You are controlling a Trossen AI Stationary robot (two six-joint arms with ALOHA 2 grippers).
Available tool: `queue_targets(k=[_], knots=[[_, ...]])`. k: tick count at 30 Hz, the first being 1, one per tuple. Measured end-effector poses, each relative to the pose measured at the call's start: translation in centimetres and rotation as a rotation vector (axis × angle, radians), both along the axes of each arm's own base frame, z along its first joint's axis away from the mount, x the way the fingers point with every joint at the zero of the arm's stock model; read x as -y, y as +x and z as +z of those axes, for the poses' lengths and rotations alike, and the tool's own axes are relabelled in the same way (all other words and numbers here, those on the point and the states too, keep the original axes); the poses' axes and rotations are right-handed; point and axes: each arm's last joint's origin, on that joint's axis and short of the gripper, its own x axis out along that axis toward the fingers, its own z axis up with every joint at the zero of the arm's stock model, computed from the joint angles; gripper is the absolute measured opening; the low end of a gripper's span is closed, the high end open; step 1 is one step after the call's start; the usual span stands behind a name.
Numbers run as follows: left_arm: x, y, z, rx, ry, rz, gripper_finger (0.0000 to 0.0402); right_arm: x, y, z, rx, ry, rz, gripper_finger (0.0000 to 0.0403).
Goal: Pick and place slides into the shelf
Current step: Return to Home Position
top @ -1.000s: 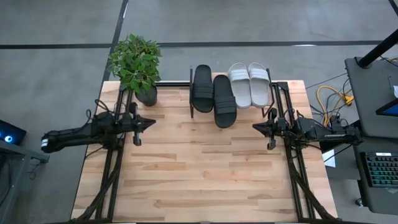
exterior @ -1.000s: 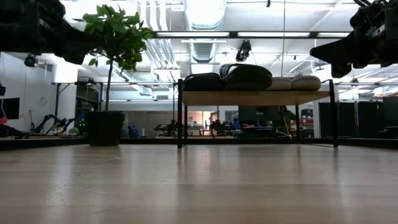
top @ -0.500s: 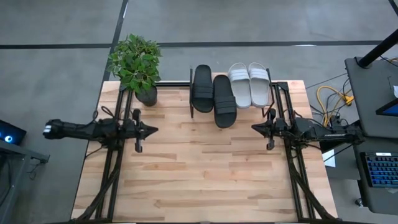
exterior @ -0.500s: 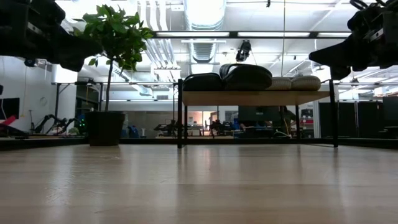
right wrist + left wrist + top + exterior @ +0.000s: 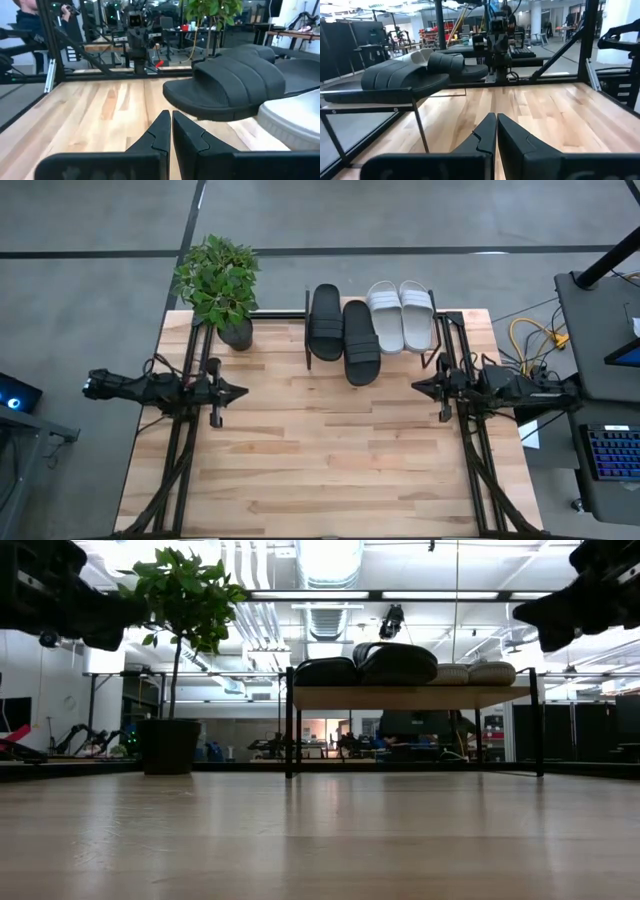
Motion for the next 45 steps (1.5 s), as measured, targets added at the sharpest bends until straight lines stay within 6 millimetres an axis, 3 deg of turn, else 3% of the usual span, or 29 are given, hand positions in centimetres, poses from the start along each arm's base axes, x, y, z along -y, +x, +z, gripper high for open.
queue_targets(k=[6,13,39,45], knots=[[0.1,0.1,-0.1,-0.007,-0.001,-0.016,0.0,-0.1,0.5,-1.6,-0.026,0.019,0.01,0.0008],[0.3,0.0,0.2,0.021,-0.004,-0.082,0.0,-0.3,1.2,-2.9,0.059,0.037,0.072,0.0008],[0.5,0.1,0.1,0.011,-0.007,-0.143,0.0,-0.3,1.4,-3.1,0.031,-0.014,0.068,0.0008],[0.5,0.0,0.2,0.023,-0.01,-0.139,0.0,-0.3,1.4,-3.0,0.031,-0.095,0.067,0.0008]])
